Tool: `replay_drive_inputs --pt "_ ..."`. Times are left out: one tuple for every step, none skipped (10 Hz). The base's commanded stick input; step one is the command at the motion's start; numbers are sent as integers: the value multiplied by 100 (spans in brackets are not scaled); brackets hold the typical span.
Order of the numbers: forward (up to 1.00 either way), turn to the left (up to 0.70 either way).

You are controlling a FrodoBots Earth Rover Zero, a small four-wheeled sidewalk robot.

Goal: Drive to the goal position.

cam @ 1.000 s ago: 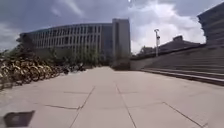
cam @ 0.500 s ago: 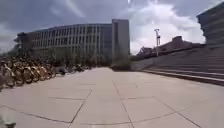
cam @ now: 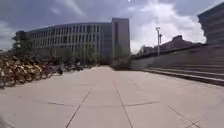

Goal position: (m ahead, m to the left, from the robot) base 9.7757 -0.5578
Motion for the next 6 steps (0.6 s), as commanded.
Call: replay_drive_inputs --pt "70 0" --pt "70 0" --pt "70 0" --pt "70 0" --pt "70 0" --pt "70 0"
